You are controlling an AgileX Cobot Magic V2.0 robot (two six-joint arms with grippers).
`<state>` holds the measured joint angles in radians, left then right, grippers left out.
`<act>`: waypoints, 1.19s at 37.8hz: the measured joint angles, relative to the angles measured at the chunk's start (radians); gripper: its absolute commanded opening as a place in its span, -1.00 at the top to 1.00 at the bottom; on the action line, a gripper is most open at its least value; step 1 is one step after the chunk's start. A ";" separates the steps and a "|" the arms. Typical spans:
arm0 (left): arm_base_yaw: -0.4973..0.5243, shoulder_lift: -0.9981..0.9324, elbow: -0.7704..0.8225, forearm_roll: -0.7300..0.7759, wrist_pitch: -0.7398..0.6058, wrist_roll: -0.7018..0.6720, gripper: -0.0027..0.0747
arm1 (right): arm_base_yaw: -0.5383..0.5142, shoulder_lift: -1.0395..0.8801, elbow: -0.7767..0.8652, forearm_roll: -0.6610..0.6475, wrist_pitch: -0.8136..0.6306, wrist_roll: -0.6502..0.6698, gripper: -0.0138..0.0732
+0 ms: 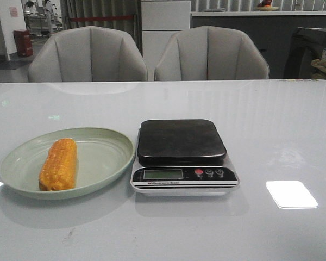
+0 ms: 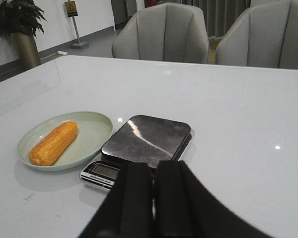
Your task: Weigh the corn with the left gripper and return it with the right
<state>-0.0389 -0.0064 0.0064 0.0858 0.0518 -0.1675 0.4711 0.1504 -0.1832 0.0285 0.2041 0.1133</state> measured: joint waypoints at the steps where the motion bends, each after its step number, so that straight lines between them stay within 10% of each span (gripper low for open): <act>1: 0.000 0.000 0.000 0.000 0.000 0.000 0.64 | 0.000 0.000 0.000 0.000 0.000 0.000 0.28; 10: 0.000 0.000 0.000 0.000 0.000 0.000 0.64 | -0.026 0.000 0.002 0.000 -0.002 0.000 0.28; 26: 0.000 0.000 0.000 0.000 0.000 0.000 0.64 | -0.426 -0.159 0.207 0.000 -0.110 0.000 0.28; 45: 0.000 0.000 0.000 0.000 0.000 0.000 0.64 | -0.449 -0.159 0.209 0.000 -0.119 0.000 0.28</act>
<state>-0.0389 -0.0064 0.0064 0.0858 0.0518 -0.1675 0.0218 -0.0088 0.0257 0.0285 0.0847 0.1133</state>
